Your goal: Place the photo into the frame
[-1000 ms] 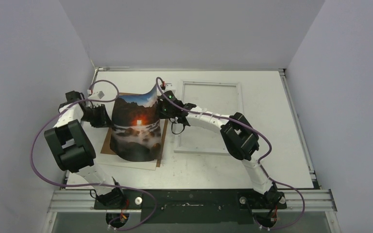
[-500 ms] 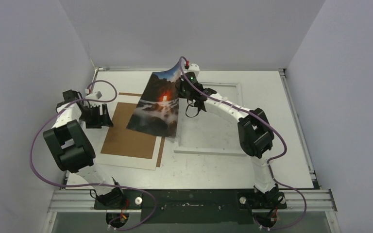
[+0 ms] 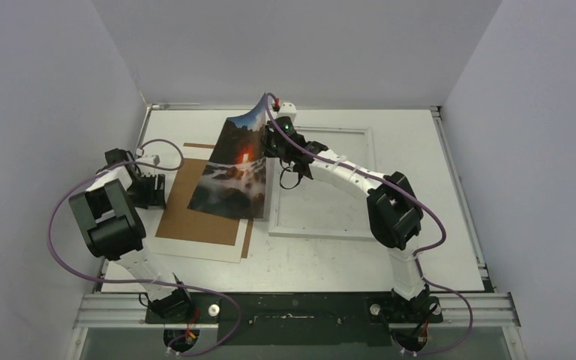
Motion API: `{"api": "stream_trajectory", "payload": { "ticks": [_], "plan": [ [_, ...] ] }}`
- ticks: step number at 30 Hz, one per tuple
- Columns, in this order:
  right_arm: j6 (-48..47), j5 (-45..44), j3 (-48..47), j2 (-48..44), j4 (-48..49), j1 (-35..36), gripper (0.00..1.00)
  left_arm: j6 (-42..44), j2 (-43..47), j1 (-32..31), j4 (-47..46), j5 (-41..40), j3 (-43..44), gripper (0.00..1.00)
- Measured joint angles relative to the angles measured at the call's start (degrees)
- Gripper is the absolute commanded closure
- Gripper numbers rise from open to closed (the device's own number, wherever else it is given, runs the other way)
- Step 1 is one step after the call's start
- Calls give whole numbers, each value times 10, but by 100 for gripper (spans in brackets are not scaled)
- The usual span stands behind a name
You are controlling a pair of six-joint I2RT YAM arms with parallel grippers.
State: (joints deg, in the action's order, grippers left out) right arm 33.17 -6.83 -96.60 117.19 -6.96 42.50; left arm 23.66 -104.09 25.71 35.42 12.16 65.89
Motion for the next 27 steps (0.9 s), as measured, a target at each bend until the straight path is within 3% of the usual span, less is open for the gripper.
{"api": "stream_trajectory", "payload": {
  "ticks": [19, 27],
  "plan": [
    [-18, 2, 4, -18, -37, 4, 95, 61, 53, 8, -154, -69, -85, 43],
    [-28, -1, 4, -34, -50, 4, 95, 66, 53, 49, -116, -53, -75, 43]
  ]
}}
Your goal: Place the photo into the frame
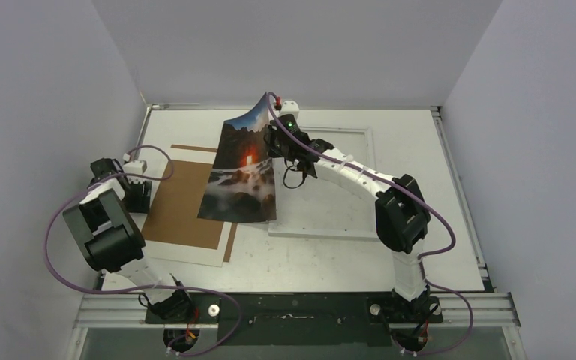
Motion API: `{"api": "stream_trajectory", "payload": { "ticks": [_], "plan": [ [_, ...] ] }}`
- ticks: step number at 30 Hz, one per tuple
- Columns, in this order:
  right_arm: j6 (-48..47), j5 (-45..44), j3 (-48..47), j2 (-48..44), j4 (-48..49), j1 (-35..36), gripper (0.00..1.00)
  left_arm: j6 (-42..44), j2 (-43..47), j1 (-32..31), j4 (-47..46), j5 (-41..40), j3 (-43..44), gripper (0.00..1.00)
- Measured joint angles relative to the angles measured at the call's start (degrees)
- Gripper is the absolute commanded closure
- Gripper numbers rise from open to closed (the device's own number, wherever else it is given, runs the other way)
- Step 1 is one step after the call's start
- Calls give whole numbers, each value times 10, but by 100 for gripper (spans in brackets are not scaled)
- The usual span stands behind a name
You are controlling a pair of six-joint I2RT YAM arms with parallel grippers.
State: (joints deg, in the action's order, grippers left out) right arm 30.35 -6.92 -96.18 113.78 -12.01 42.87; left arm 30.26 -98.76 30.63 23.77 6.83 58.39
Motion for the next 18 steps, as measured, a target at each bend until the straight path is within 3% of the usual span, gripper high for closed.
{"api": "stream_trajectory", "payload": {
  "ticks": [6, 18],
  "plan": [
    [-4, -4, 13, 0, -5, 0, 95, 10, 6, 6, 27, -7, 0, 43],
    [-14, -14, 23, -17, -18, 0, 95, 37, 10, 23, -11, -24, -13, 43]
  ]
}}
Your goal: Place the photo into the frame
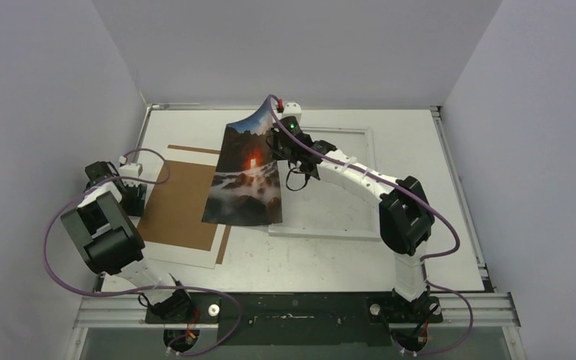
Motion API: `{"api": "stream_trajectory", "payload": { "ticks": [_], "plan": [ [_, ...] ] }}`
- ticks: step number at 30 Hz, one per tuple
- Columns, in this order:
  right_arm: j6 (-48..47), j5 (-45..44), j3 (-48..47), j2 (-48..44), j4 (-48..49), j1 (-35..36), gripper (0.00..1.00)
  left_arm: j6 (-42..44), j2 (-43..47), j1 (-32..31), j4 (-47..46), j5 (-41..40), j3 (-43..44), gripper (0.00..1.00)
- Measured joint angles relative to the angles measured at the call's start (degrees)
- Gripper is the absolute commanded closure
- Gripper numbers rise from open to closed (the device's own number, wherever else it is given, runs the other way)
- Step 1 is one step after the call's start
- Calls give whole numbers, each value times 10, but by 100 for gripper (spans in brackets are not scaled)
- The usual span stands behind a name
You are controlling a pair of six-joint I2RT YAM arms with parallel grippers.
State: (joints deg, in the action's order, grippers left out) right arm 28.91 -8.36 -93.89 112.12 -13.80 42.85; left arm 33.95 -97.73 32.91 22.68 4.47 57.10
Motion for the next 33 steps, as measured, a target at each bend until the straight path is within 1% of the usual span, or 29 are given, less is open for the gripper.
{"api": "stream_trajectory", "payload": {
  "ticks": [6, 12, 19, 21, 22, 23, 24, 25, 27, 28, 30, 31, 33],
  "plan": [
    [-4, -8, 1, -5, 0, 0, 95, 4, 1, 26, 10, 13, 1, 44],
    [-16, -23, 0, -5, -10, 0, 95, 16, 2, 29, 11, 7, 0, 44],
    [-33, -38, -9, -5, -32, -8, 94, 31, 10, 30, -25, -10, -17, 45],
    [-38, -39, -18, -5, -42, -12, 89, 34, 10, 34, -31, -13, -19, 45],
    [-41, -40, -25, -5, -49, -12, 81, 35, 10, 37, -32, -13, -19, 45],
    [-44, -43, -33, -5, -55, -11, 76, 36, 10, 41, -32, -13, -18, 45],
    [-47, -48, -43, -5, -62, -10, 73, 36, 10, 46, -32, -11, -18, 45],
    [-52, -61, -54, -5, -70, -9, 70, 36, 10, 51, -30, -10, -18, 45],
    [-65, -99, -85, 1, -84, 3, 59, 36, 10, 59, -21, -3, -16, 45],
    [-72, -120, -101, 5, -88, 14, 57, 36, 10, 61, -14, 0, -14, 45],
    [-89, -160, -122, 10, -90, 39, 56, 33, 10, 64, 1, 8, -10, 45],
    [-97, -176, -128, 11, -90, 56, 58, 33, 10, 64, 6, 11, -10, 45],
    [-112, -191, -129, 11, -89, 89, 65, 31, 10, 65, 17, 19, -8, 45]
  ]
}}
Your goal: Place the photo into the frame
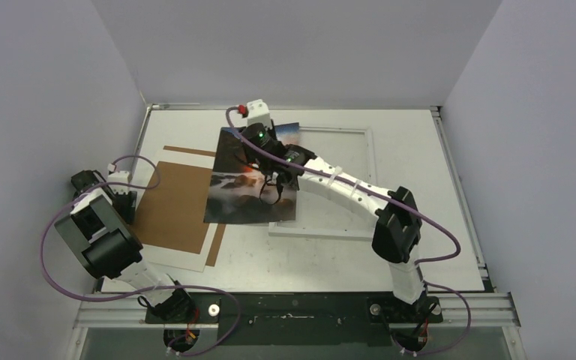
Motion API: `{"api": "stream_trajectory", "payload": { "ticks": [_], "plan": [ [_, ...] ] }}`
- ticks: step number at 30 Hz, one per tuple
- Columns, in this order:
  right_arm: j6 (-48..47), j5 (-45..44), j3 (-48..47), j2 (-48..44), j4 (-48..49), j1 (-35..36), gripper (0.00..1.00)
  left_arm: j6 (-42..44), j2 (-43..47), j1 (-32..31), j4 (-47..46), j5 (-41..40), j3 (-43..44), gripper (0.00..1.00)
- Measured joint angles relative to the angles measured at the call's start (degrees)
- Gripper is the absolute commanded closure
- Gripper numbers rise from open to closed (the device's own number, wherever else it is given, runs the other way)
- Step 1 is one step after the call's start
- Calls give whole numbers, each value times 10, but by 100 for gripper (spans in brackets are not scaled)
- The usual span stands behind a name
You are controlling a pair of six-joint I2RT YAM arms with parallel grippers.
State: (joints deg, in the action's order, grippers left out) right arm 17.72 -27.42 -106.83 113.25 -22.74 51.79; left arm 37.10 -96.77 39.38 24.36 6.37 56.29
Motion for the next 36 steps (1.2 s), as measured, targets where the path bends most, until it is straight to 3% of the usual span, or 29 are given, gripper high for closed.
{"api": "stream_trajectory", "payload": {
  "ticks": [6, 16, 23, 36],
  "plan": [
    [-16, 69, 46, 0, 30, 86, 78, -1, -2, 1, 4, 3, 1, 46],
    [-4, 219, 204, 56, 99, 194, 85, -3, -3, 2, -1, 0, 1, 47],
    [4, 280, 216, 84, 141, 203, 88, -2, -3, 5, -3, 0, 1, 47],
    [16, 301, 215, 90, 194, 203, 90, 5, -3, 5, -2, 2, 1, 48]
  ]
}}
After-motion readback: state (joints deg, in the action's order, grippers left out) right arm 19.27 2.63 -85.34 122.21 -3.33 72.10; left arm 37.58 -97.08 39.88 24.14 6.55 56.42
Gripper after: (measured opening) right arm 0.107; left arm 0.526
